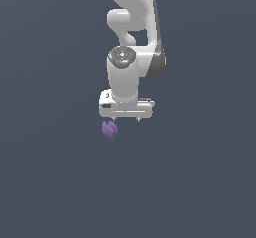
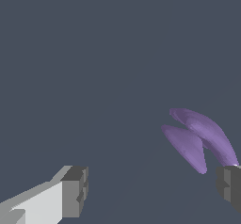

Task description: Pick up the object and move it to a goal position.

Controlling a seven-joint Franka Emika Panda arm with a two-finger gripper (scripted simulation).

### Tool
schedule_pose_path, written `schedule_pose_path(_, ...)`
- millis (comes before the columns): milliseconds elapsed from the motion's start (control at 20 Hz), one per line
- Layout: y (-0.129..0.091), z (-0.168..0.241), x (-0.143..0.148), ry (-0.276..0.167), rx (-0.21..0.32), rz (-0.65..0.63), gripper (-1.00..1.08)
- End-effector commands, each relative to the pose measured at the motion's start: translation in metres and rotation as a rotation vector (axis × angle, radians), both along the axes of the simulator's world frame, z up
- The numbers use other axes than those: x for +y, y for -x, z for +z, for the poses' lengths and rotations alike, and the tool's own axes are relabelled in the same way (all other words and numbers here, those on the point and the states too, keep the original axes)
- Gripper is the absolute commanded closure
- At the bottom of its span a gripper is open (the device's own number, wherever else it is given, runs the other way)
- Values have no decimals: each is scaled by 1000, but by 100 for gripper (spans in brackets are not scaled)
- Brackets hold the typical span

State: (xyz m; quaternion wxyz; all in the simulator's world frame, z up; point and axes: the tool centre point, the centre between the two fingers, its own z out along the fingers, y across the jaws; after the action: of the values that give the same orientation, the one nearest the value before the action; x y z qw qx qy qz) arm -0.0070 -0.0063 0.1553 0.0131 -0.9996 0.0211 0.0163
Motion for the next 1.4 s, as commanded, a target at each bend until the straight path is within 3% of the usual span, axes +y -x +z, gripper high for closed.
schedule_pose_path(0, 0, 0, 0, 0, 0, 0, -92)
schedule_pose_path(800, -9, 21, 6, 9, -25, 19, -92)
schedule_pose_path(1350, -8, 9, -12, 12, -28, 148, -92)
